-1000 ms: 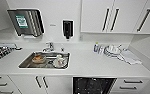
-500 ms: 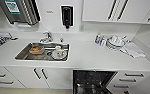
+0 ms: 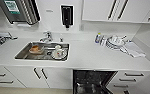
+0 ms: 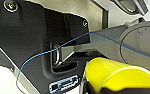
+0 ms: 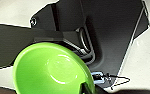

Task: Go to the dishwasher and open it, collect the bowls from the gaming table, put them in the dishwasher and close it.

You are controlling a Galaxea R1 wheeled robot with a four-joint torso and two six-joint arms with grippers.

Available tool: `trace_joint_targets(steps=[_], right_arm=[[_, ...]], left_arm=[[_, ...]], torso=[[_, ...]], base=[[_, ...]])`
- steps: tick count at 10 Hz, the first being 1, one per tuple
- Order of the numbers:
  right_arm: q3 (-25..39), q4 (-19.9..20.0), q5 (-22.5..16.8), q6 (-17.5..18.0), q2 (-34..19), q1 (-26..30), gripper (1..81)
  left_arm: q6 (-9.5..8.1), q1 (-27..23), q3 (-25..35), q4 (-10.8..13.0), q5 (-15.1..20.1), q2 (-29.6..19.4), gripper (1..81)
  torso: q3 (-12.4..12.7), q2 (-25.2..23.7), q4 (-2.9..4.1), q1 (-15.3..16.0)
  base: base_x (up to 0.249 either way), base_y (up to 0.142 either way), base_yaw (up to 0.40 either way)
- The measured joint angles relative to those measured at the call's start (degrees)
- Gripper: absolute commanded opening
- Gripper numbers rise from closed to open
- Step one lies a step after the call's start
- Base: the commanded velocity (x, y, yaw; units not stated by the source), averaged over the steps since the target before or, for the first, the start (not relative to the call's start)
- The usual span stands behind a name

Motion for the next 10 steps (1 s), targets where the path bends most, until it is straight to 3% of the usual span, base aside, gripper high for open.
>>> trace_joint_targets(steps=[3, 5, 7, 10], right_arm=[[0.0, 0.0, 0.0, 0.0, 0.0, 0.1, 1.0], [0.0, 0.0, 0.0, 0.0, -0.1, 0.1, 1.0], [0.0, 0.0, 0.0, 0.0, -0.1, 0.1, 1.0], [0.0, 0.0, 0.0, 0.0, -0.2, 0.1, 1.0]], left_arm=[[0.02, -3.2, 9.1, -0.9, 1.0, -6.2, 1.0], [0.07, -7.3, 17.3, -1.6, 2.4, -11.1, 1.0], [0.05, -12.5, 21.6, -2.4, 5.2, -17.1, 1.0], [0.05, -20.6, 28.2, -2.7, 9.4, -18.1, 1.0]], torso=[[0.0, 0.0, 0.00, 0.0], [0.0, 0.0, 0.00, 0.0], [0.0, 0.0, 0.00, 0.0], [-0.1, 0.0, 0.00, 0.0]], base=[[0.000, 0.000, 0.000], [0.000, 0.000, 0.000], [0.000, 0.000, 0.000], [0.000, 0.000, 0.000]])
